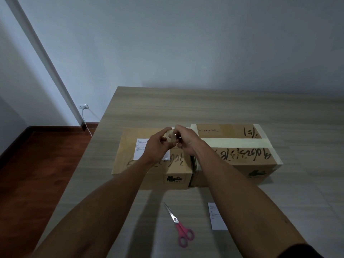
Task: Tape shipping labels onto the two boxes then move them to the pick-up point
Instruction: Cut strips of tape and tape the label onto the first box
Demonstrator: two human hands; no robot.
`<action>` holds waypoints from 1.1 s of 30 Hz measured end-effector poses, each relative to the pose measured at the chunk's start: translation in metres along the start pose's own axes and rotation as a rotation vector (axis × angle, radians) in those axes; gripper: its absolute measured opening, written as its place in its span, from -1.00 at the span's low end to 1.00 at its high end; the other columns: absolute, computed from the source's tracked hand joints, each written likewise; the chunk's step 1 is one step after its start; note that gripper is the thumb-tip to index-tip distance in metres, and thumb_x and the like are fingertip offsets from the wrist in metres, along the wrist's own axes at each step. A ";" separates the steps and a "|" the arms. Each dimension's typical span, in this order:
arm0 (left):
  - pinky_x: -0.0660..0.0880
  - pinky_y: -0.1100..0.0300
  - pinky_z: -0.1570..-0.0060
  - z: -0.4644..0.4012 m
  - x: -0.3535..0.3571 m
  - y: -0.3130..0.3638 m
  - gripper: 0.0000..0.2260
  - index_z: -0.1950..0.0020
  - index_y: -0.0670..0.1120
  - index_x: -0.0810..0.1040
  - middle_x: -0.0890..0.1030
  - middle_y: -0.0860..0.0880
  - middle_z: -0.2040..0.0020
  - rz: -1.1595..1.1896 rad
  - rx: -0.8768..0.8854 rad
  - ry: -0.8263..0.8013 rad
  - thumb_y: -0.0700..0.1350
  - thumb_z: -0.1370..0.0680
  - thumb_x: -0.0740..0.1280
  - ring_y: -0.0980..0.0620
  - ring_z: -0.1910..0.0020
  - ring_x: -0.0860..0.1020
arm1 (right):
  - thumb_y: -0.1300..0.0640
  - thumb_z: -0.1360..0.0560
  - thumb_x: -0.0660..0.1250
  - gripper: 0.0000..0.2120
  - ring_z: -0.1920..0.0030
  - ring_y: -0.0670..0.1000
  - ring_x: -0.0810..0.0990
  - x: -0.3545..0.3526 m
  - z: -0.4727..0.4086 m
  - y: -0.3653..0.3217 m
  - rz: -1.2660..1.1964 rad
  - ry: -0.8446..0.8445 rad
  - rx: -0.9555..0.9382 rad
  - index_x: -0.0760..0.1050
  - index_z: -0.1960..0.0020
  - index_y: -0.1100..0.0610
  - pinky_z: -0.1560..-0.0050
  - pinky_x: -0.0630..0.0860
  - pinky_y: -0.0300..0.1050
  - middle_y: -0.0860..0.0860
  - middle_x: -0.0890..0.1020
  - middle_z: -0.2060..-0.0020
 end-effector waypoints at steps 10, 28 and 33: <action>0.60 0.25 -0.01 0.000 -0.004 0.004 -0.51 -0.11 0.37 0.48 0.69 0.24 0.22 0.064 0.021 0.014 -0.26 -0.55 0.46 0.23 0.19 0.65 | 0.27 -0.48 0.23 -0.85 0.42 -0.07 0.44 0.002 -0.005 0.003 -0.076 -0.023 -0.008 0.57 0.15 0.20 0.39 0.21 -0.18 0.07 0.70 0.22; 0.60 -0.01 -0.08 -0.010 -0.015 -0.036 -0.47 -0.51 0.00 0.44 0.72 -0.15 0.11 0.079 -0.151 0.030 -0.10 -0.56 0.50 -0.12 0.05 0.70 | 0.24 -0.57 0.37 -0.86 0.03 0.01 0.67 -0.003 -0.008 -0.025 0.344 0.027 -0.358 0.59 -0.11 0.11 0.09 0.59 -0.12 0.08 0.68 -0.03; 0.49 -0.01 0.07 -0.010 -0.012 -0.035 -0.40 -0.60 -0.02 0.30 0.59 -0.09 0.21 0.014 -0.166 0.014 0.11 -0.61 0.39 -0.02 0.18 0.54 | 0.34 -0.55 0.36 -0.65 0.00 0.06 0.70 0.011 0.002 -0.036 0.516 -0.020 -0.538 0.64 -0.26 0.06 -0.11 0.64 -0.07 -0.01 0.66 -0.14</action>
Point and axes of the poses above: each hand's wrist, its own z-axis away from the middle knuckle, its own x-axis out of the palm, y = z × x, the point moved 9 cm from there along -z, towards the middle knuckle
